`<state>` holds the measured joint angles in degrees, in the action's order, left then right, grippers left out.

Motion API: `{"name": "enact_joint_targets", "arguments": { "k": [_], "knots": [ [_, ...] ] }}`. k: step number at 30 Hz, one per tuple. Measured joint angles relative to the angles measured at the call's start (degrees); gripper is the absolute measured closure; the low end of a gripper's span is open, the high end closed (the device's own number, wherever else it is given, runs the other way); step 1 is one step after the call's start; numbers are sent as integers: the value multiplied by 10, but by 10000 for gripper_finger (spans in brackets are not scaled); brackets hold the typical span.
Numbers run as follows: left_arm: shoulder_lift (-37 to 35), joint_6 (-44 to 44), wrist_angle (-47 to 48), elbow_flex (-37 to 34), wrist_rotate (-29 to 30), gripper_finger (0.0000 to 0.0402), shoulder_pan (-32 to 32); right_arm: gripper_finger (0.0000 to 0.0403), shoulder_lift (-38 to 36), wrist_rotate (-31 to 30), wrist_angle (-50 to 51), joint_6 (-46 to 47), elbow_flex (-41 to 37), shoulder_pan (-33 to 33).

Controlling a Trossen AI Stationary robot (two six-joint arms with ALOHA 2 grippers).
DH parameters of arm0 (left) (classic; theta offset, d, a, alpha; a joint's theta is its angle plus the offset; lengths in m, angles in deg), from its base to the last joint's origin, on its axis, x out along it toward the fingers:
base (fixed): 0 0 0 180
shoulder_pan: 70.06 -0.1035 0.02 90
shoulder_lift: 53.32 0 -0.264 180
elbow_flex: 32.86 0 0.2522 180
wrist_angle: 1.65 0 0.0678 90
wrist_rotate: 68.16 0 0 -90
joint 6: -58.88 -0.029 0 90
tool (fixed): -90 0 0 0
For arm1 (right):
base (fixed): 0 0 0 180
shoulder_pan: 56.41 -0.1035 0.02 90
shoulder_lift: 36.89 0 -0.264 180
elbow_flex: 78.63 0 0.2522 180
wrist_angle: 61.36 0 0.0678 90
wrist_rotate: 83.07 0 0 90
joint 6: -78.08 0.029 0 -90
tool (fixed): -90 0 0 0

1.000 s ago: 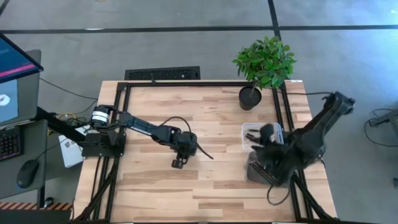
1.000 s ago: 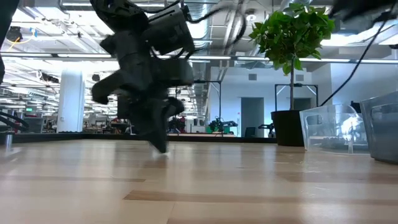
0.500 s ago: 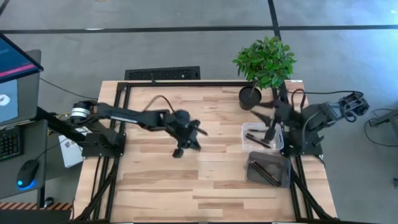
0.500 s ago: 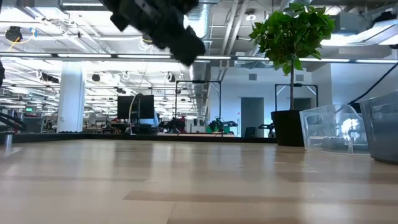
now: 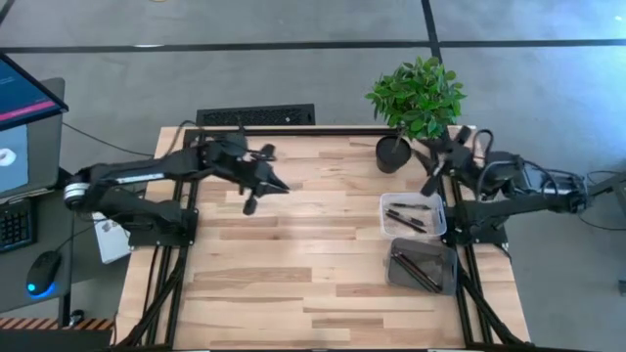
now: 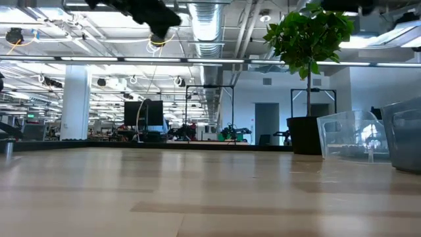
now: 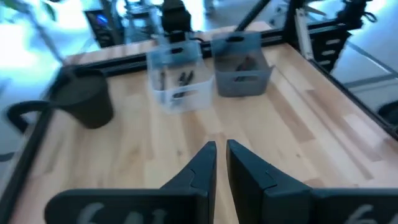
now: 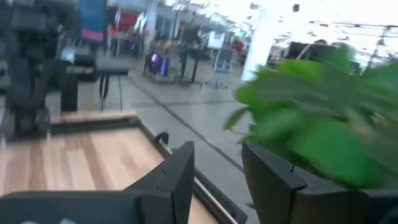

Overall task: Sort pens & pencils
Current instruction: Return to Home Position

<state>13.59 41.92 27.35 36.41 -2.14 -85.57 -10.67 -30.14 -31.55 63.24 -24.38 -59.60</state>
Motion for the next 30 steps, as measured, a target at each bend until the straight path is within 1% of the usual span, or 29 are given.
{"name": "enact_joint_targets", "arguments": {
  "k": [5,8,12,14,16,17,20,22,26,30],
  "knots": [
    [-116,-1,-1,-84,35,373,-20,244,-119,0,-2,24,-65,19],
    [-197,4,-34,-147,61,373,-29,245,-187,-2,-3,28,-100,19],
    [-302,19,-82,-225,124,373,-41,245,-263,-5,-10,11,-133,19],
    [-352,34,-92,-259,162,373,-48,243,-258,-14,-13,8,-139,20],
    [-394,47,-96,-287,199,373,-52,242,-255,-44,-15,-7,-138,23],
    [-411,55,-95,-298,217,373,-54,241,-248,-48,-25,-13,-137,24],
    [-468,73,-80,-326,263,373,-57,241,-250,-49,-1,-2,-144,26],
    [-501,80,-83,-344,265,373,-57,242,-261,-46,-2,16,-140,27],
    [-552,80,-82,-366,260,373,-57,243,-259,-30,19,41,-145,27],
    [-593,80,-82,-387,262,373,-57,241,-259,-9,-33,39,-191,27]
  ]
}}
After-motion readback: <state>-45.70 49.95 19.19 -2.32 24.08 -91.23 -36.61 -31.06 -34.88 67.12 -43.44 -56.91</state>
